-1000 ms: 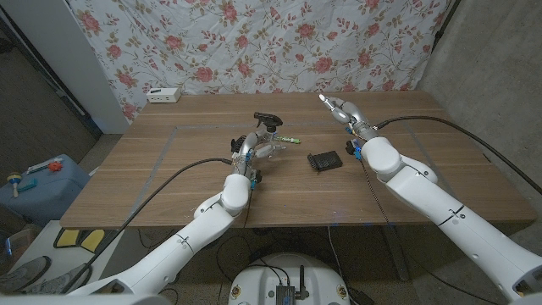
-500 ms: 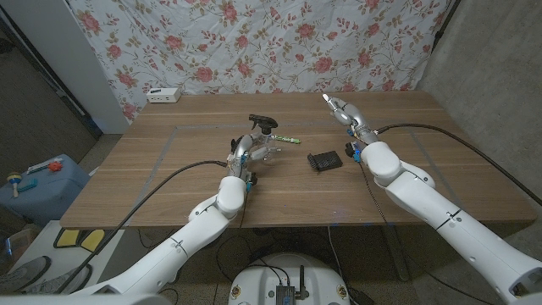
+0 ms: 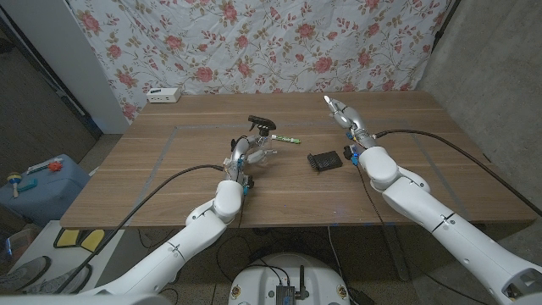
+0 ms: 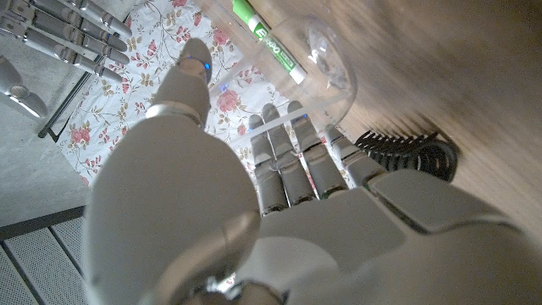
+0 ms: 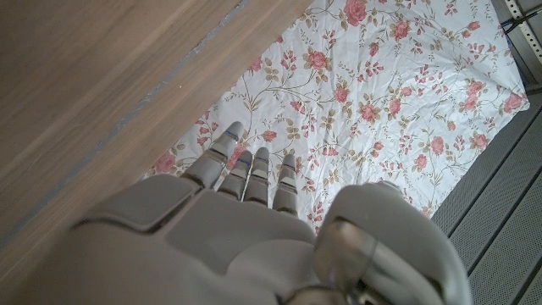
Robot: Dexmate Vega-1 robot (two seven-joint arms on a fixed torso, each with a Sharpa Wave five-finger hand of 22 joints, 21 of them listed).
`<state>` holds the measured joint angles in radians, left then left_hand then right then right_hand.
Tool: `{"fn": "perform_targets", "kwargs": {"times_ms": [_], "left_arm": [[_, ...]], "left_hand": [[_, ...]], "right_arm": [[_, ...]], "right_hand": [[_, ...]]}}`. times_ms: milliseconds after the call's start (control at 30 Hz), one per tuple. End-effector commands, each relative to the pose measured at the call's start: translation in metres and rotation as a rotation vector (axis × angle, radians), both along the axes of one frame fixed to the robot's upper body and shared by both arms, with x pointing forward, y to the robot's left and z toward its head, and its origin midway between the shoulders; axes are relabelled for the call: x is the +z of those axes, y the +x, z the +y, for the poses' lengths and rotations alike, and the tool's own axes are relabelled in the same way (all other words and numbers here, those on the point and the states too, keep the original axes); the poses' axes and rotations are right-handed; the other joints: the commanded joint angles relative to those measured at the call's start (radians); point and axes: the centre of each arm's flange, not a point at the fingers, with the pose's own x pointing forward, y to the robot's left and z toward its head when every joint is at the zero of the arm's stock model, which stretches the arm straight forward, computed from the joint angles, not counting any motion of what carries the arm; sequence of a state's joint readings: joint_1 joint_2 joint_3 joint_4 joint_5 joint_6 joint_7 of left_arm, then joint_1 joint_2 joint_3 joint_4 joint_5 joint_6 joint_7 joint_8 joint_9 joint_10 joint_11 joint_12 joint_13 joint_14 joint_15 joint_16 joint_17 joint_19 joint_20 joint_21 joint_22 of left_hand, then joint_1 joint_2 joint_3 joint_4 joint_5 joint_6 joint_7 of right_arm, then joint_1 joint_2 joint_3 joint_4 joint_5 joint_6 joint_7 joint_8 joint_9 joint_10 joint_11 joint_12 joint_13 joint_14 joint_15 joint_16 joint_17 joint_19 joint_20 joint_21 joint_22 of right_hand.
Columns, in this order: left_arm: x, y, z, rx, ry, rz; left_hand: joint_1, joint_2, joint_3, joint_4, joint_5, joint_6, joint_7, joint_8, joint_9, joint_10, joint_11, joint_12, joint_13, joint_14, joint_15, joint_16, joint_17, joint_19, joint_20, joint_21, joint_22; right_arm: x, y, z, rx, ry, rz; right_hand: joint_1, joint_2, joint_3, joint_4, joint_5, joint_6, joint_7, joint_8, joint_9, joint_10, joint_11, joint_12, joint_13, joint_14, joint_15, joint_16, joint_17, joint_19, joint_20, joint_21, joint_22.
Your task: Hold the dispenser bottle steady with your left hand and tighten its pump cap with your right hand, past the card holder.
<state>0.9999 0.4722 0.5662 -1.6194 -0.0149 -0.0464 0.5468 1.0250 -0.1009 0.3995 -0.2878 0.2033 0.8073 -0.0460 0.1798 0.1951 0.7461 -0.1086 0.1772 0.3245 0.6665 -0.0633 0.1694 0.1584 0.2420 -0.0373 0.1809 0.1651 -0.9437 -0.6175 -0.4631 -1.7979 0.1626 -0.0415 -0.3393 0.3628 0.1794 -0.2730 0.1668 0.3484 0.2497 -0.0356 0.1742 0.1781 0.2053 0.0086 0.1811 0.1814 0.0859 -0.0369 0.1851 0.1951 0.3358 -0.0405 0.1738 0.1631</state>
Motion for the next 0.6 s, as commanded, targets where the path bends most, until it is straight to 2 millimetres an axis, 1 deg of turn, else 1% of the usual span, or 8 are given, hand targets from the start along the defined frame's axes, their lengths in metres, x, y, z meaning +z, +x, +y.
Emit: {"fn": "perform_targets", "kwargs": {"times_ms": [33, 167, 267, 367, 400, 467, 600], "left_arm": [[-0.007, 0.003, 0.004, -0.011, -0.014, -0.012], [-0.008, 0.007, 0.003, -0.012, -0.016, -0.008], [-0.009, 0.009, 0.004, -0.013, -0.019, -0.008], [-0.010, 0.011, 0.004, -0.017, -0.021, -0.009], [-0.010, 0.012, 0.003, -0.016, -0.021, -0.009], [-0.011, 0.013, 0.003, -0.019, -0.019, -0.007], [-0.012, 0.017, 0.002, -0.023, -0.020, -0.002]], "left_hand": [[-0.120, 0.116, 0.109, 0.121, -0.004, -0.004, -0.021, -0.007, -0.002, -0.023, 0.000, -0.001, -0.018, -0.025, -0.105, -0.004, 0.001, -0.009, -0.005, 0.002, 0.004], [-0.118, 0.115, 0.103, 0.122, -0.007, -0.020, -0.019, -0.007, -0.003, -0.039, -0.004, -0.001, -0.031, -0.037, -0.104, -0.002, 0.002, -0.018, -0.004, 0.002, 0.004], [-0.118, 0.114, 0.101, 0.123, -0.007, -0.024, -0.018, -0.007, -0.004, -0.043, -0.001, -0.001, -0.035, -0.041, -0.103, -0.002, 0.001, -0.019, -0.005, 0.002, 0.004], [-0.118, 0.113, 0.098, 0.123, -0.008, -0.028, -0.021, -0.007, -0.004, -0.048, 0.000, -0.001, -0.039, -0.045, -0.102, -0.002, 0.001, -0.020, -0.006, 0.002, 0.004], [-0.118, 0.112, 0.096, 0.124, -0.009, -0.031, -0.022, -0.006, -0.005, -0.055, -0.002, -0.002, -0.043, -0.053, -0.104, -0.003, 0.001, -0.023, -0.006, 0.002, 0.004], [-0.119, 0.111, 0.093, 0.125, -0.010, -0.039, -0.025, -0.007, -0.005, -0.057, -0.003, 0.000, -0.048, -0.056, -0.103, -0.002, 0.002, -0.028, -0.006, 0.001, 0.004], [-0.120, 0.111, 0.089, 0.127, -0.012, -0.045, -0.026, -0.006, -0.006, -0.067, -0.003, 0.000, -0.056, -0.067, -0.108, -0.003, 0.002, -0.037, 0.001, 0.000, 0.005]], "right_arm": [[-0.007, 0.007, 0.000, 0.015, 0.034, -0.024], [-0.008, 0.009, -0.001, 0.012, 0.042, -0.034], [-0.010, 0.012, -0.002, 0.013, 0.055, -0.042], [-0.012, 0.014, -0.003, 0.010, 0.061, -0.055], [-0.013, 0.014, -0.004, 0.008, 0.063, -0.057], [-0.015, 0.015, -0.005, 0.002, 0.073, -0.063], [-0.018, 0.016, -0.006, -0.007, 0.084, -0.067]], "right_hand": [[-0.003, -0.004, 0.004, -0.001, 0.007, -0.002, 0.002, 0.007, 0.002, -0.001, -0.003, 0.001, 0.000, -0.004, -0.026, 0.003, 0.003, -0.008, -0.057, 0.005, 0.002], [-0.004, -0.004, 0.005, -0.001, 0.007, -0.003, 0.002, 0.007, 0.002, -0.001, -0.004, 0.002, 0.000, -0.004, -0.026, 0.004, 0.003, -0.009, -0.057, 0.006, 0.002], [-0.005, -0.004, 0.006, -0.002, 0.008, -0.003, 0.001, 0.007, 0.002, 0.000, -0.005, 0.003, 0.000, -0.003, -0.026, 0.005, 0.002, -0.009, -0.058, 0.006, 0.002], [-0.006, -0.003, 0.008, -0.002, 0.008, -0.002, 0.000, 0.008, 0.002, 0.002, -0.006, 0.004, 0.000, -0.001, -0.031, 0.006, 0.002, -0.008, -0.058, 0.007, 0.002], [-0.007, -0.003, 0.008, -0.002, 0.008, 0.001, 0.001, 0.010, 0.002, 0.004, -0.003, 0.004, -0.001, 0.000, -0.032, 0.006, 0.002, -0.008, -0.058, 0.007, 0.002], [-0.008, -0.003, 0.010, -0.003, 0.008, 0.004, 0.001, 0.011, 0.002, 0.006, -0.006, 0.006, -0.001, 0.001, -0.032, 0.007, 0.002, -0.007, -0.059, 0.008, 0.002], [-0.008, -0.002, 0.013, -0.004, 0.009, 0.008, -0.002, 0.013, 0.002, 0.010, -0.007, 0.007, -0.001, 0.004, -0.034, 0.008, 0.001, -0.005, -0.061, 0.009, 0.002]]}}
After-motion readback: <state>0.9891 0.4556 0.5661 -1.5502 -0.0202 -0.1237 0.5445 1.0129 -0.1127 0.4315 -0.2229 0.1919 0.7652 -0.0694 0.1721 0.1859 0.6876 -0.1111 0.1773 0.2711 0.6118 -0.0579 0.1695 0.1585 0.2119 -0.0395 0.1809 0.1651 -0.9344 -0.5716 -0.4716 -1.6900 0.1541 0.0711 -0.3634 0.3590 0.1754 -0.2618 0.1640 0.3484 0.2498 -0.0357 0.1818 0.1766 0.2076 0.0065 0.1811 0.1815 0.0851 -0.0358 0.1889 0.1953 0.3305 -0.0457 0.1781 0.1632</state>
